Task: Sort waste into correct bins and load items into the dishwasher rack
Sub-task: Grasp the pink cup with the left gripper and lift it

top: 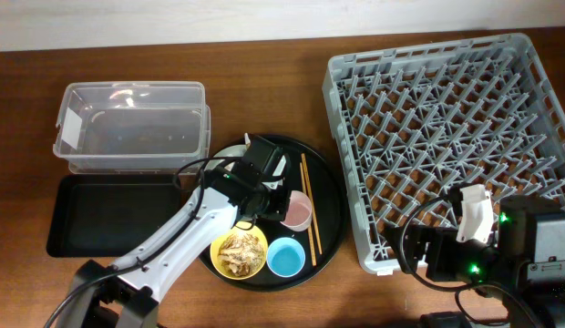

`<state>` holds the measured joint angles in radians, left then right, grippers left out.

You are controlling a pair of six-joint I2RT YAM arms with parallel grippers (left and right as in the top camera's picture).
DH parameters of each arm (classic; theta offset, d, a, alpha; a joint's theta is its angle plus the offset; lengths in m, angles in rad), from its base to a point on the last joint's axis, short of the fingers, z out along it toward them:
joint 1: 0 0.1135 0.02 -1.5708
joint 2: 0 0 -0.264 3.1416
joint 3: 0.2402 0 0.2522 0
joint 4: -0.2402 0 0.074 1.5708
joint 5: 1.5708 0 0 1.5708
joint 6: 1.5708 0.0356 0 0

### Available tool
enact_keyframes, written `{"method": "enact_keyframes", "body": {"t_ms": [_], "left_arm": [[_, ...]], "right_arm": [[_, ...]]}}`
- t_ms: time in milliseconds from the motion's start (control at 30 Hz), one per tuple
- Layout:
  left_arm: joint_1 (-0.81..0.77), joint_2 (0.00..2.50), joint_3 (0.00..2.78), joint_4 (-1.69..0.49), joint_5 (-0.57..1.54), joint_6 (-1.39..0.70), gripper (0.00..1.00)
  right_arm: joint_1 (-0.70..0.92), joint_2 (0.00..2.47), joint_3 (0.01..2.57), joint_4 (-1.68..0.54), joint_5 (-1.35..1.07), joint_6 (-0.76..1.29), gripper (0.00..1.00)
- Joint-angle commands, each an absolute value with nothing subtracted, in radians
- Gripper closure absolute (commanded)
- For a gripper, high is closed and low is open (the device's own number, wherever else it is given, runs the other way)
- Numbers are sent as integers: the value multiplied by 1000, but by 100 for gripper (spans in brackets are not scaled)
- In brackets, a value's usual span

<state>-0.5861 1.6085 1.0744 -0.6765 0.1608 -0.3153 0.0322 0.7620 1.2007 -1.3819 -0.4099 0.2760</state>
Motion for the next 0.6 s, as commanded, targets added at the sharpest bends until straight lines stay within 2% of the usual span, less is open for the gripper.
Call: {"method": "enact_keyframes", "body": {"t_ms": [0,133,233,367,467,567], "left_arm": [[-554,1520,1088,-678,257,-321,100],[-447,1375,1089,-673,455,-320,100],[-349,1291,1089,-639,725,-302,100],[-240,1230,1089,-575,1139,-294,100],[-217,1222,1089,-505,1387,-294,100],[-222,1222,1089,-465,1493,-294,100]], "right_arm": [[26,756,1214,-1385,-408,236,0],[26,757,1214,-1345,-442,203,3],[26,758,1214,-1266,-659,42,5],[26,772,1213,-1203,-782,20,5],[27,800,1209,-1125,-1015,-75,9],[27,840,1209,-1071,-1089,-75,8]]}}
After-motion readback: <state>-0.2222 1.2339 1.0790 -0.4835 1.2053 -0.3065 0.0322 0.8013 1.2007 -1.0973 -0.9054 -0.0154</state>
